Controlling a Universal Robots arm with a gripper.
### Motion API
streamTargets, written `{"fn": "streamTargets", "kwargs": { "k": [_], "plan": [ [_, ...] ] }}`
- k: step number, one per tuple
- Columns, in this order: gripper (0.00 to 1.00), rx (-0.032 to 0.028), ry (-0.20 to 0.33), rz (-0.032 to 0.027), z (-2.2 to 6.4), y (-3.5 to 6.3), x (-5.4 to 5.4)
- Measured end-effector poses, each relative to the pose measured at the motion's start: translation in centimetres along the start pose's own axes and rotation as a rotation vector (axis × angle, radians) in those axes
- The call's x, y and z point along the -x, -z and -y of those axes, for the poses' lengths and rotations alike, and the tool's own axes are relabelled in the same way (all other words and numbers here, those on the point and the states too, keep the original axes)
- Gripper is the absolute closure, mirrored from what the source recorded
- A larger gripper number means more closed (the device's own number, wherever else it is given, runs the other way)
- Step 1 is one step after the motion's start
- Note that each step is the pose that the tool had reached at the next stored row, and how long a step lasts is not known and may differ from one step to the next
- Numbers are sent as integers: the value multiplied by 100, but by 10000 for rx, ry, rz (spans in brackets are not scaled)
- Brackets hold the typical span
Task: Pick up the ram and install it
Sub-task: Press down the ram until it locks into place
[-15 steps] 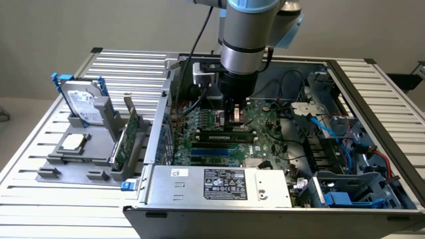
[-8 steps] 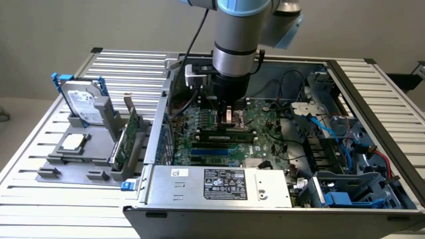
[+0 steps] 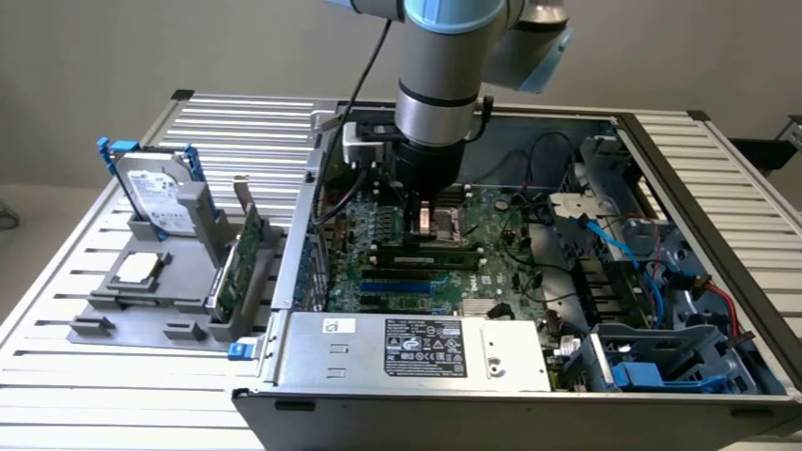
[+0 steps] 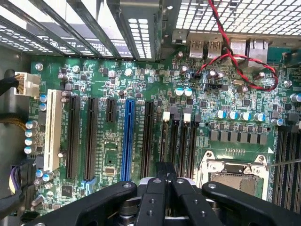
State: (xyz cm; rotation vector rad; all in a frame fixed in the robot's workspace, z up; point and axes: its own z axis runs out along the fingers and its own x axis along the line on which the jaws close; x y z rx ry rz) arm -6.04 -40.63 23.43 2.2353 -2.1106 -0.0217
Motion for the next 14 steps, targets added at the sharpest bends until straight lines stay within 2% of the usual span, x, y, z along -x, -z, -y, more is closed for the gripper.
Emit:
{"fn": "streamTargets", "kwargs": {
  "k": [3,14],
  "plan": [
    [89,56,0,-1,0,-6,1],
    [89,61,0,1,62,-4,12]
  ]
}}
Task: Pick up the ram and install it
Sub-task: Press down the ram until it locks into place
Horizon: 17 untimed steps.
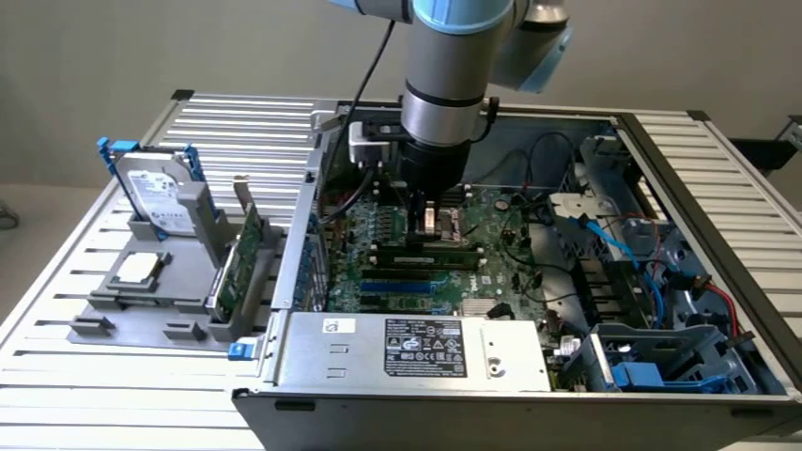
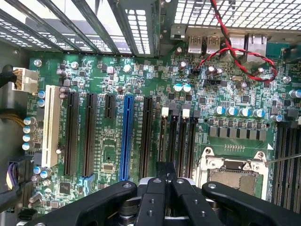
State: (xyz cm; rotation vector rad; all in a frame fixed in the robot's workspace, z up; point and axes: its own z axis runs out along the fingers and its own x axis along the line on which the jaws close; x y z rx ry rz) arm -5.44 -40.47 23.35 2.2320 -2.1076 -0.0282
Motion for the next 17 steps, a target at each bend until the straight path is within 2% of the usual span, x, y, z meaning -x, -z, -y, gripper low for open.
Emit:
{"fn": "streamTargets", "kwargs": {
  "k": [17],
  "plan": [
    [89,3,-11,-3,4,-59,2]
  ]
}}
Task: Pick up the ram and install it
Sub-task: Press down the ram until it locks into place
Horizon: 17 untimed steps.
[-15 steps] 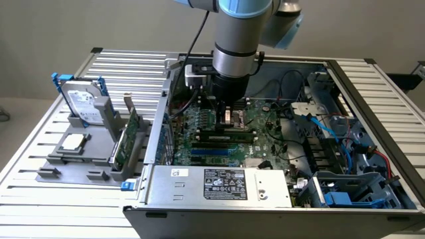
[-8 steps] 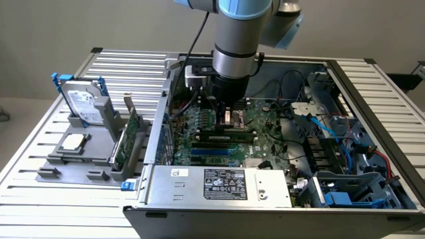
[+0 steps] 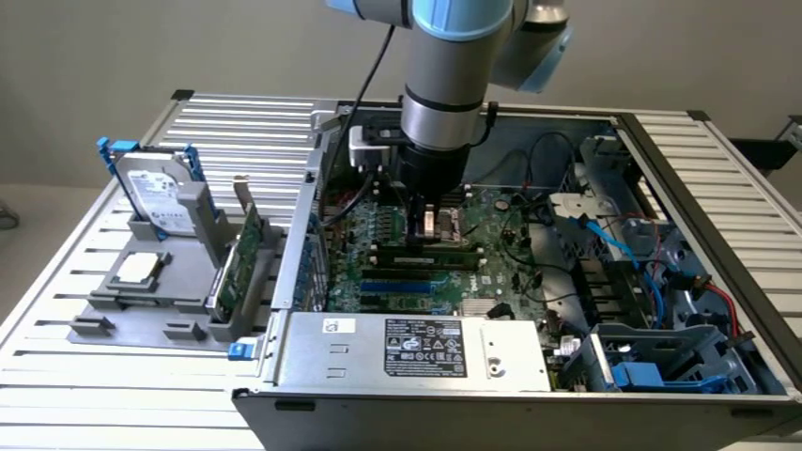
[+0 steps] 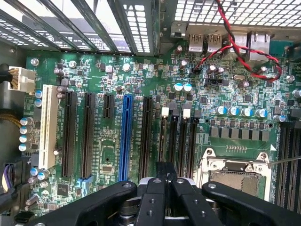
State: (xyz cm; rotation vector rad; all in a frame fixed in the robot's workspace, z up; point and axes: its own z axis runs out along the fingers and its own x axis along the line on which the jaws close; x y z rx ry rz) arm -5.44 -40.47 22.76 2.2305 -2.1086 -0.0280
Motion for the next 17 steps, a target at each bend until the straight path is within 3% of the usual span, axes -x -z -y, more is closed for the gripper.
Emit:
{"fn": "streamTargets", "kwargs": {
  "k": [9,11,13,17],
  "plan": [
    [89,5,-16,1,1,-22,1],
    [89,13,-13,24,1,33,1],
    [89,45,-13,9,17,130,-6],
    [89,116,-11,12,156,261,-18]
  ]
}}
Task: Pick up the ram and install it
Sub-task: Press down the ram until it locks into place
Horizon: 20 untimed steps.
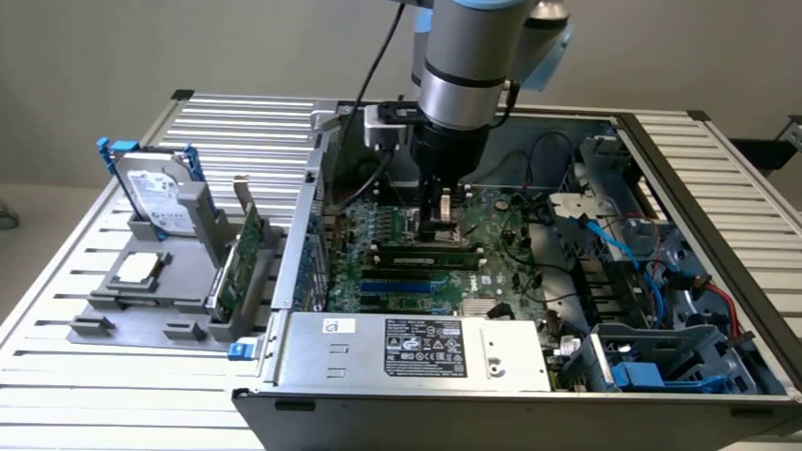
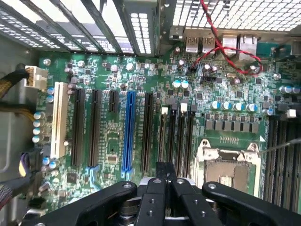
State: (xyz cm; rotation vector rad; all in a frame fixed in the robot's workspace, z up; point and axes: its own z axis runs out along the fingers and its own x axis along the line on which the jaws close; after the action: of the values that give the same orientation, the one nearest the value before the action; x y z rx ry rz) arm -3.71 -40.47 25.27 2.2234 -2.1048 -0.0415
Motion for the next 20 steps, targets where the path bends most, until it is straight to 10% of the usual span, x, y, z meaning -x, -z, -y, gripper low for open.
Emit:
{"fn": "streamTargets", "kwargs": {
  "k": [7,11,20],
  "plan": [
    [89,66,3,3,303,30,-20],
    [89,63,2,2,329,17,-23],
    [89,-150,-7,-8,346,-106,-21]
  ]
}}
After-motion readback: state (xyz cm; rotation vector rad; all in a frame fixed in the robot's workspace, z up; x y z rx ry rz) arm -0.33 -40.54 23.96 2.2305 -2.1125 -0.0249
